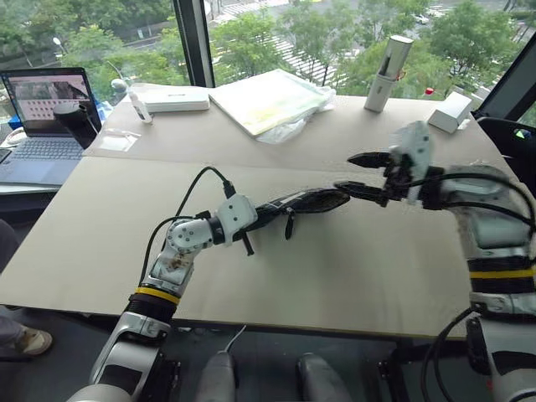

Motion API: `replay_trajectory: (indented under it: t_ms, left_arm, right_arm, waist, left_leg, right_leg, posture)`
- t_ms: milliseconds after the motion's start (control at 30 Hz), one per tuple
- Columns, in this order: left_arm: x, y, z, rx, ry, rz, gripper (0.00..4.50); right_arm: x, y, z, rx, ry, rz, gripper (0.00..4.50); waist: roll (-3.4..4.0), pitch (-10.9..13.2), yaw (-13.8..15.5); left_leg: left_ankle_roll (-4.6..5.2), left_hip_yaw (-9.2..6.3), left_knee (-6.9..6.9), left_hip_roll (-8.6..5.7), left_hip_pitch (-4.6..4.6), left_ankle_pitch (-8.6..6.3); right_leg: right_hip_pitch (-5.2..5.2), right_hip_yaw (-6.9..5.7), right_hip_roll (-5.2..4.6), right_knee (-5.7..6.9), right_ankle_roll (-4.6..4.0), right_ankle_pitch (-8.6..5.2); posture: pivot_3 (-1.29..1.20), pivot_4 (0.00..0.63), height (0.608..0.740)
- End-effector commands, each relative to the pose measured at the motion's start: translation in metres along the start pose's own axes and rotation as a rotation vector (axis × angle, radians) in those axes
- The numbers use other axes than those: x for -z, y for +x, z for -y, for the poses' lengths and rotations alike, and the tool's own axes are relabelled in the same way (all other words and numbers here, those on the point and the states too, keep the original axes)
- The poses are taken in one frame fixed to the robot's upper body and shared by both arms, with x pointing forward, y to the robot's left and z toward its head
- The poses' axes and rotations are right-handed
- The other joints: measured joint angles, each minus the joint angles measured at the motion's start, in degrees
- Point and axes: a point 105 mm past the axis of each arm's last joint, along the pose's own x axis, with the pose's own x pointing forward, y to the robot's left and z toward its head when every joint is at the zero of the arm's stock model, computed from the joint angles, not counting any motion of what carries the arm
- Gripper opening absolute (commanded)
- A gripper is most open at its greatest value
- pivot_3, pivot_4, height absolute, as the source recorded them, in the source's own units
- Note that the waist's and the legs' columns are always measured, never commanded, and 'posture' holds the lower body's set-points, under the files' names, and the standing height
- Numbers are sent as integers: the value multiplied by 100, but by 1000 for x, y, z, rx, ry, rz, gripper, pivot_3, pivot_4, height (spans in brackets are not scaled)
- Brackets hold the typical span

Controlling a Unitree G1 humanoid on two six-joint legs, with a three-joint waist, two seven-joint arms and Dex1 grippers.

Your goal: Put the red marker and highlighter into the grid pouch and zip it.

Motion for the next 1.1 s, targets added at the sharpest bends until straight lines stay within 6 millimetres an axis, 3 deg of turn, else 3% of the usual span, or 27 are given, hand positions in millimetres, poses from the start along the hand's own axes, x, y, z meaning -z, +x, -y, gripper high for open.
replay_trajectory:
  t_ms: [33,167,267,367,500,800,900,1100]
  left_arm:
    - [-13,2,-3,-5,39,40,0]
    - [-13,2,-3,-5,39,41,0]
    - [-13,4,-2,0,38,43,0]
    - [-13,4,-3,1,39,44,0]
    - [-14,6,-2,5,41,46,0]
    - [-14,6,0,6,40,48,0]
    - [-14,5,-1,0,39,46,0]
    - [-14,4,-2,-8,39,45,0]
  right_arm:
    - [13,-8,-29,-95,121,-32,3330]
    - [53,3,-48,-69,210,-123,3330]
    - [83,44,-52,68,270,-170,3330]
    - [79,73,-64,70,286,-131,3330]
    - [65,96,-72,41,274,-75,3330]
    - [52,111,-57,79,256,-45,3330]
    - [48,111,-57,62,243,-34,2694]
    - [47,106,-62,20,229,-43,560]
  waist:
    - [0,0,-26]
    - [0,0,-105]
    - [-4,-3,-187]
    - [4,3,-210]
    - [6,3,-192]
    - [6,3,-173]
    - [6,3,-186]
    - [6,3,-184]
  left_leg:
    - [0,1,0,0,0,0]
    - [0,1,1,1,4,0]
    - [0,-3,-2,2,6,0]
    - [-3,-10,-1,1,0,2]
    - [-3,-11,5,-1,-17,2]
    - [-4,-17,7,0,-16,2]
    - [-3,-18,6,0,-16,2]
    - [-3,-18,6,0,-17,2]
  right_leg:
    - [0,1,0,-2,0,0]
    - [-7,6,7,11,1,-2]
    - [-8,7,12,12,1,-3]
    - [-15,6,15,18,0,-3]
    - [-20,5,11,12,0,-2]
    - [-17,-6,11,13,0,-2]
    - [-17,-6,12,13,0,-2]
    - [-17,-6,12,12,0,-3]
  posture:
    - [0,150,736]
    - [0,150,736]
    - [0,150,736]
    - [0,150,736]
    - [0,150,736]
    - [0,150,736]
    - [0,150,736]
    - [0,150,736]
